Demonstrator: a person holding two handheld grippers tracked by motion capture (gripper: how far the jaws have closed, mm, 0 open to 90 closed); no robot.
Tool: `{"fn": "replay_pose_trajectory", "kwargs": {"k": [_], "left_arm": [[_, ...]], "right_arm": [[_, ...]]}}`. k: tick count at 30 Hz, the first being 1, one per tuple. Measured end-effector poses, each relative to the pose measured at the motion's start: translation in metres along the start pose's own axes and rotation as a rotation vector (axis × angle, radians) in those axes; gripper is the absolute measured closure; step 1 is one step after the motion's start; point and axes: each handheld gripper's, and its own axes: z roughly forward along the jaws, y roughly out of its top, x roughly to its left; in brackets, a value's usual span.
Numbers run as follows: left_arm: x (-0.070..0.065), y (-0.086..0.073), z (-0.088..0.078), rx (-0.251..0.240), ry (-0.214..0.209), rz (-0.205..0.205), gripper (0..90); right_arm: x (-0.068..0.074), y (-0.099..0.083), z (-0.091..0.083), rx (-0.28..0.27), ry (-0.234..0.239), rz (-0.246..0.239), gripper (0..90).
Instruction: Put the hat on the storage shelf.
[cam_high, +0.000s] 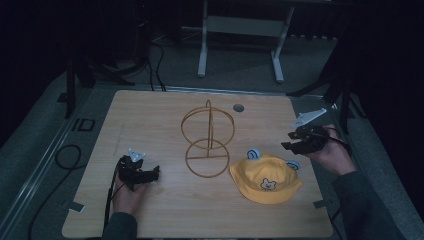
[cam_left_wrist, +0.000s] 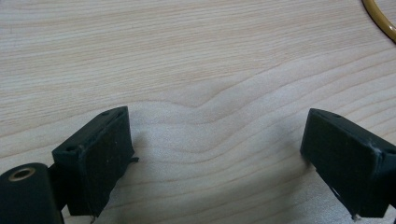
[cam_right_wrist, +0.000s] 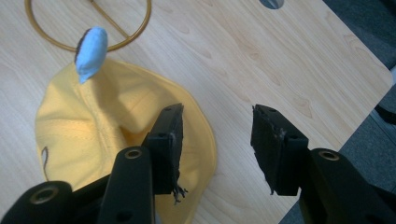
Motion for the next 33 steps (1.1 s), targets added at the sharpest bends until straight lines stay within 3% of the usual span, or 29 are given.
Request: {"fn": "replay_pose_trajectory", "kwargs": {"k": [12, 33], "left_arm": [[-0.001, 0.0, 0.0, 0.003, 0.002, -0.002, 9.0], [-0.002, 0.0, 0.0, -0.001, 0.003, -0.004, 9.1]], "right_arm": [[0.003, 0.014, -0.008, 0.042, 0.058, -0.041, 52.9], [0.017, 0.022, 0.006, 0.133, 0.079, -0.11, 42.8]]}}
